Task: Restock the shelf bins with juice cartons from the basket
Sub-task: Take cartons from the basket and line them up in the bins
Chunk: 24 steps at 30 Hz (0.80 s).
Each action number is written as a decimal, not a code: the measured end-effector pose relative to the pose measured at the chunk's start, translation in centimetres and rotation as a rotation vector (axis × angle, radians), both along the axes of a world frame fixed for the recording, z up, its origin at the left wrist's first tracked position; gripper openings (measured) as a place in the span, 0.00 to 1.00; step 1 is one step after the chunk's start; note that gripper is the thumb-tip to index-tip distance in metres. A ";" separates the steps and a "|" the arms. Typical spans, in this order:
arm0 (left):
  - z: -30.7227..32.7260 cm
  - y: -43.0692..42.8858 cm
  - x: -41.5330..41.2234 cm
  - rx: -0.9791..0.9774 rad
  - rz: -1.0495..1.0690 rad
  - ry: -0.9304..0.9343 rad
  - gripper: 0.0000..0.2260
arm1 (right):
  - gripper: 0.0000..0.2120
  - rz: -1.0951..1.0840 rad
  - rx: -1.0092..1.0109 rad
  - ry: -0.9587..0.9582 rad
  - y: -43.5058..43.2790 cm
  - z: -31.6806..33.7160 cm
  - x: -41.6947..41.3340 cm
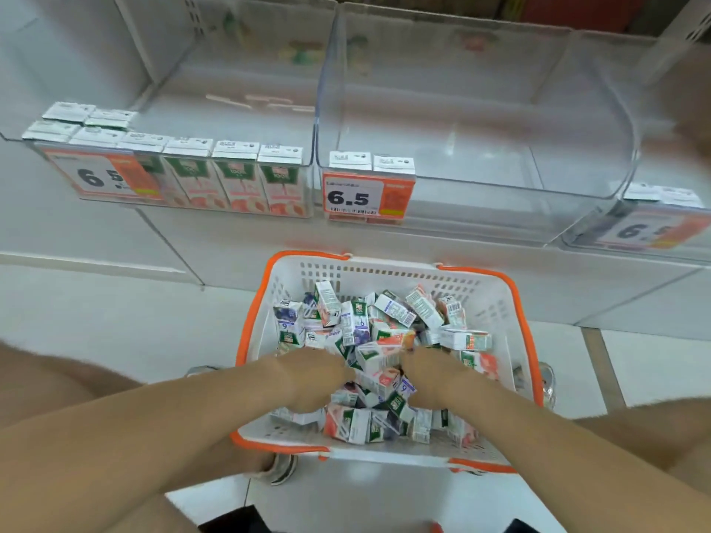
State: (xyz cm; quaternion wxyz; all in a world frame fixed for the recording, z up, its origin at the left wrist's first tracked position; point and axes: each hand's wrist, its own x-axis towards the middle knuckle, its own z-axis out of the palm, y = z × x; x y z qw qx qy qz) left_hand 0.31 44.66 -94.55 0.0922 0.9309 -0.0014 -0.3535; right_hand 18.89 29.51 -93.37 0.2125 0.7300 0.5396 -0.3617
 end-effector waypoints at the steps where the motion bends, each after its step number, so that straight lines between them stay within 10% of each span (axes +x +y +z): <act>1: 0.2 -0.3 0.0 -0.057 -0.029 -0.018 0.32 | 0.18 -0.036 0.016 0.014 -0.2 -0.5 0.3; 9: -0.7 -2.9 0.1 -0.041 -0.294 -0.121 0.31 | 0.52 -0.273 0.179 -0.023 -1.2 -3.4 -0.2; 19: 0.9 -1.7 0.8 -0.214 0.044 -0.093 0.20 | 0.48 -0.551 0.198 -0.028 -1.8 -3.0 -2.0; 22: 2.5 -0.5 1.1 -0.317 0.259 -0.134 0.12 | 0.18 -0.556 0.133 -0.014 -1.5 -0.8 -1.8; 24: 4.0 0.2 1.5 -0.360 0.360 -0.174 0.10 | 0.17 -0.531 0.137 0.001 -1.2 1.2 -1.6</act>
